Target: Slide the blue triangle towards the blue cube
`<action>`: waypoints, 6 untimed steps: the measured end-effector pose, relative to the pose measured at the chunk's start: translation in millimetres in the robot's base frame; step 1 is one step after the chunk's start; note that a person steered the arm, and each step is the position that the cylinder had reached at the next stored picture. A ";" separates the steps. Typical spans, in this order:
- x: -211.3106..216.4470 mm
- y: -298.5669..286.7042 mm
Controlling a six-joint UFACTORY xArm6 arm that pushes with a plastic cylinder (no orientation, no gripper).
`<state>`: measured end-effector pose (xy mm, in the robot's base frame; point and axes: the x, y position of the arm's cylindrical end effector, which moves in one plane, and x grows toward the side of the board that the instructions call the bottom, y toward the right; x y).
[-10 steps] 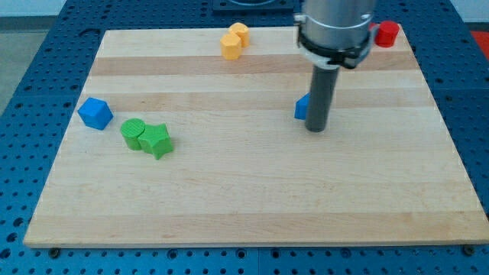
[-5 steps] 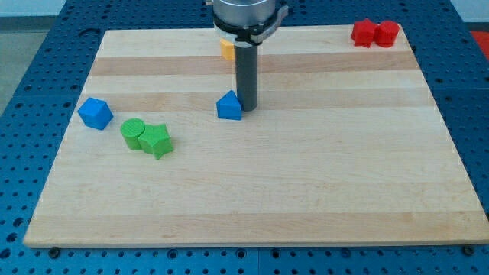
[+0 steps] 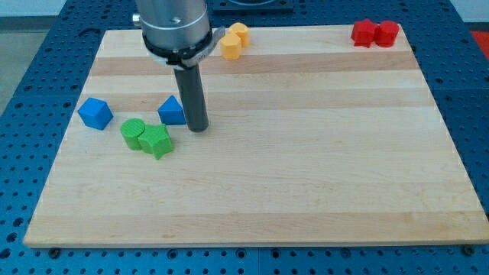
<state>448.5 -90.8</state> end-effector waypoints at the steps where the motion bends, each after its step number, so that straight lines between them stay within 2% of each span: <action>1: -1.0 -15.3; 2: -27.0 -35.5; 3: -35.0 -46.4; 4: -37.1 -29.3; 5: -65.5 -7.9; 6: -71.8 -25.1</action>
